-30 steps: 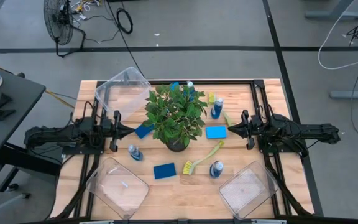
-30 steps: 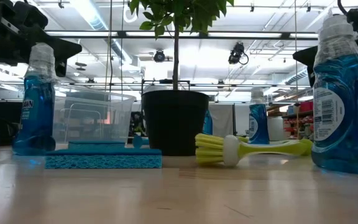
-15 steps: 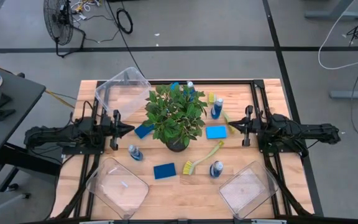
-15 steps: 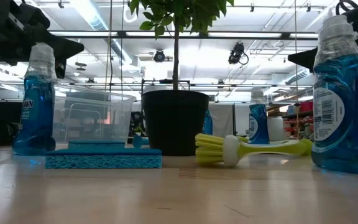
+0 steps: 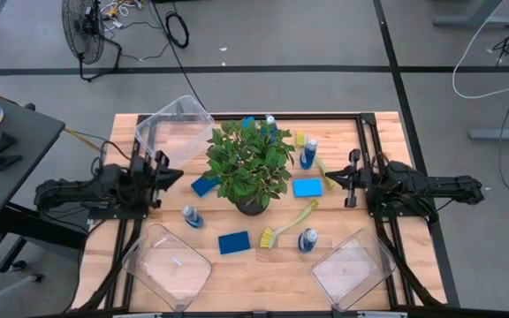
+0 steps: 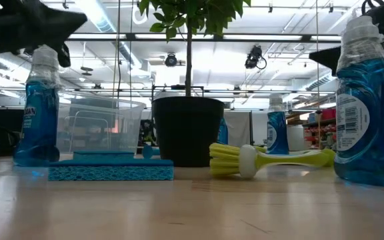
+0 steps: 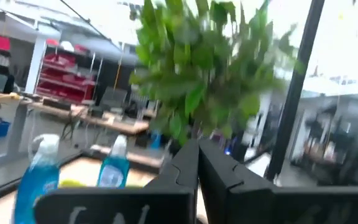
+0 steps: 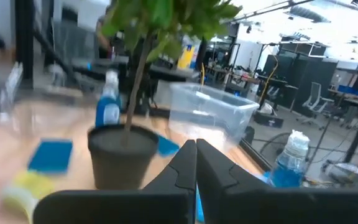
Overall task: Pick & Place Kitchen Sink Supplies
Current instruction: Put the blue liquid soap bottle into the bottom left transparent bin
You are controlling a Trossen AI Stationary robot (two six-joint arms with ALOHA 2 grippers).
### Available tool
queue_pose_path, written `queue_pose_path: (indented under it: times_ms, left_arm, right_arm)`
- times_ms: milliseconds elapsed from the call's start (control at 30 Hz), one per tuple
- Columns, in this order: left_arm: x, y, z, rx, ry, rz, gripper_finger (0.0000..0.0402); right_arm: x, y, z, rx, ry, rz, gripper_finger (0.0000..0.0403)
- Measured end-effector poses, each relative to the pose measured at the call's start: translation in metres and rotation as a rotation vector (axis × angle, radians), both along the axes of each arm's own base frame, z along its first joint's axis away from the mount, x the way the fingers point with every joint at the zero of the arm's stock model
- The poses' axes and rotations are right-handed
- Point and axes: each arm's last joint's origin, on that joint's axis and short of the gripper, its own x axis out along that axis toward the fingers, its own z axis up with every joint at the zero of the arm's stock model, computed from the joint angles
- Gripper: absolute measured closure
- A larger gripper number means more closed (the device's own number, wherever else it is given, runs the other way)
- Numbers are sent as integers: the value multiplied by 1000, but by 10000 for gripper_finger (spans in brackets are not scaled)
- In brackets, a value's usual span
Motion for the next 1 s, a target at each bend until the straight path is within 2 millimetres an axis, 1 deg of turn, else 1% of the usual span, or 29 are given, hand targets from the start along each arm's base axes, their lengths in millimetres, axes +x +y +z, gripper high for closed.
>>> queue_pose_path:
  times_ms: [67, 233, 333, 500, 600, 733, 833, 933, 1000]
  left_arm:
    - [-1, 0, 2, -36, -27, 1, 388]
    - [0, 2, 2, -147, -24, 10, 388]
    - [-2, 2, 6, -178, -45, 3, 388]
    - [-4, 2, 15, -194, -73, -3, 388]
    - [-7, 2, 22, -194, -87, -4, 388]
    - [-12, 2, 35, -192, -125, -8, 388]
    - [-16, 2, 46, -190, -123, -7, 388]
    - [-19, 2, 55, -186, -58, -4, 388]
    - [-22, 1, 63, -191, -30, -5, 388]
  right_arm:
    - [-1, -1, 5, 77, -61, -16, 394]
    - [-4, -2, 17, 380, -250, -9, 394]
    - [-6, -2, 23, 468, -329, 33, 394]
    - [-11, -1, 35, 489, -457, 106, 394]
    - [-15, -1, 43, 576, -556, 159, 394]
    - [-21, -3, 51, 621, -682, 146, 394]
    - [-23, -3, 52, 626, -704, 157, 394]
    - [-23, -3, 54, 643, -705, 157, 394]
    - [-24, -3, 58, 664, -718, 148, 394]
